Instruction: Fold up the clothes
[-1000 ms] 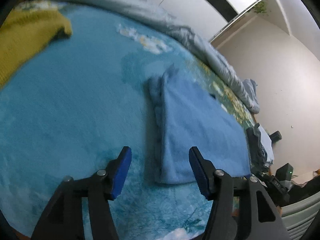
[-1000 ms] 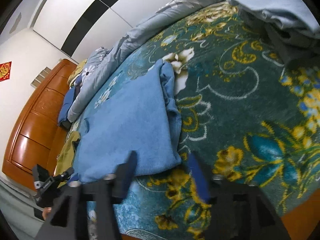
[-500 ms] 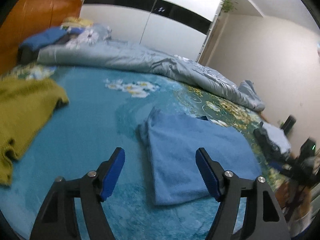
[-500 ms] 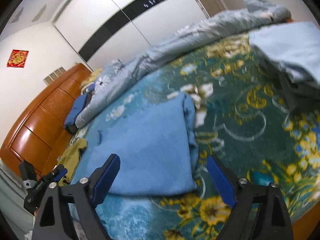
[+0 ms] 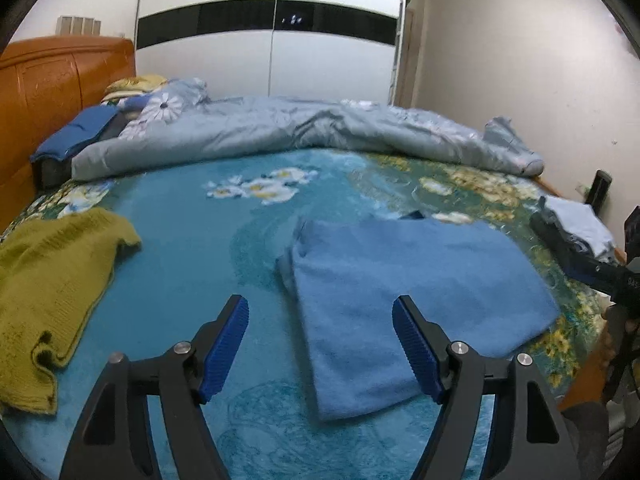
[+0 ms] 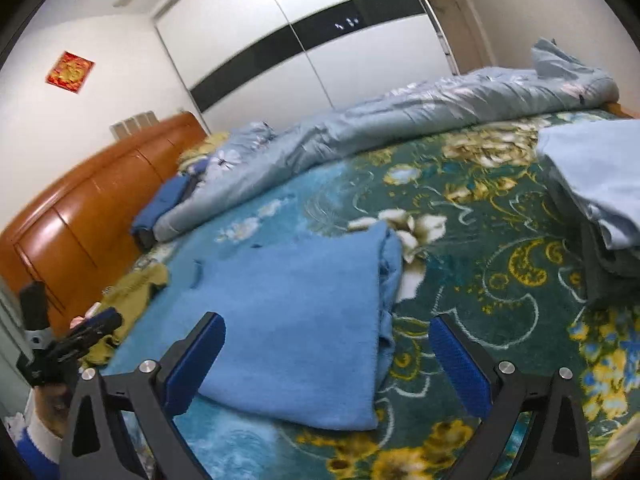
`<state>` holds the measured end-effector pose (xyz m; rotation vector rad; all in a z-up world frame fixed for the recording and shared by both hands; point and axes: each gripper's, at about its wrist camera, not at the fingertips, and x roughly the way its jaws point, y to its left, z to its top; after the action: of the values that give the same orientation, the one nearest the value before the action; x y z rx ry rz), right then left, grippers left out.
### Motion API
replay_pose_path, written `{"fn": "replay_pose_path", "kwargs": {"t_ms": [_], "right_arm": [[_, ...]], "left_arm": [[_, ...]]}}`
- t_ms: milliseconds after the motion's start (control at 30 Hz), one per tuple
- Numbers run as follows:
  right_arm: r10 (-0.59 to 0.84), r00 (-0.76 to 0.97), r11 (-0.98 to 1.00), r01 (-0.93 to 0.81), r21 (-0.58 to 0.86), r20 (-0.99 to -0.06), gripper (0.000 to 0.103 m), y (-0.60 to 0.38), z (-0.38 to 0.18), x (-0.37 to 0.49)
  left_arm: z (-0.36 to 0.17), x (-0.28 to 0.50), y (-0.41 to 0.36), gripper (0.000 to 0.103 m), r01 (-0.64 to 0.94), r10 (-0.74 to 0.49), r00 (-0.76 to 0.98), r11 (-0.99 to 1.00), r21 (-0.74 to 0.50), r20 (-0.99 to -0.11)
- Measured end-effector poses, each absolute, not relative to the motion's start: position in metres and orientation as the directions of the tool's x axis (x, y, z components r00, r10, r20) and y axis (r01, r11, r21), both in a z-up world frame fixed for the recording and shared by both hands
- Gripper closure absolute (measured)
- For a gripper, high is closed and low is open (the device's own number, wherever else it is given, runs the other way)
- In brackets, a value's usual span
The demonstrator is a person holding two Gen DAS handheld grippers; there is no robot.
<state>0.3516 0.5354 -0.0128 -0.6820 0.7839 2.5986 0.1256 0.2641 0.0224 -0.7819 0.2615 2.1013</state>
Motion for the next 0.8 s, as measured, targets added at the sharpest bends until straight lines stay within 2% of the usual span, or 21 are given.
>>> {"fn": "replay_pose_path", "kwargs": {"t_ms": [200,300,367,433,467,500,533,633,800], "right_arm": [[0.135,-0.813,-0.686,-0.489,0.538,-0.566,0.000,0.573,-0.040,0.341],[0.077,-0.826,-0.678,-0.454,0.578,-0.559,0.003,0.583,-0.047,0.327],[0.037,-0.826,-0.674,-0.436,0.596,-0.563,0.011,0.588,-0.053,0.316],[0.003,-0.824,-0.672,-0.421,0.609,-0.567,0.020,0.590,-0.059,0.306],[-0.019,-0.825,-0.667,-0.410,0.622,-0.564,0.024,0.591,-0.062,0.301],[-0.040,-0.828,-0.658,-0.399,0.638,-0.559,0.026,0.592,-0.065,0.298],[-0.045,-0.827,-0.653,-0.400,0.643,-0.561,0.027,0.593,-0.067,0.297],[-0.038,-0.832,-0.638,-0.406,0.654,-0.554,0.034,0.597,-0.072,0.299],[-0.053,-0.842,-0.605,-0.401,0.688,-0.537,0.040,0.603,-0.077,0.306]], "left_arm": [[0.016,0.120,0.277,0.027,-0.808,0.722,-0.319,-0.546,-0.223,-0.614],[0.014,0.117,0.294,0.029,-0.816,0.759,-0.235,-0.494,-0.301,-0.607],[0.013,0.116,0.306,0.039,-0.816,0.781,-0.177,-0.456,-0.354,-0.599],[0.009,0.115,0.323,0.066,-0.812,0.791,-0.112,-0.421,-0.403,-0.601],[0.006,0.114,0.332,0.074,-0.808,0.792,-0.084,-0.409,-0.423,-0.605],[0.003,0.113,0.340,0.090,-0.803,0.792,-0.055,-0.397,-0.445,-0.608],[-0.001,0.112,0.348,0.096,-0.792,0.793,-0.019,-0.383,-0.475,-0.609],[-0.010,0.111,0.369,0.097,-0.763,0.797,0.052,-0.357,-0.539,-0.602],[-0.021,0.114,0.396,0.099,-0.749,0.784,0.083,-0.358,-0.558,-0.615]]}}
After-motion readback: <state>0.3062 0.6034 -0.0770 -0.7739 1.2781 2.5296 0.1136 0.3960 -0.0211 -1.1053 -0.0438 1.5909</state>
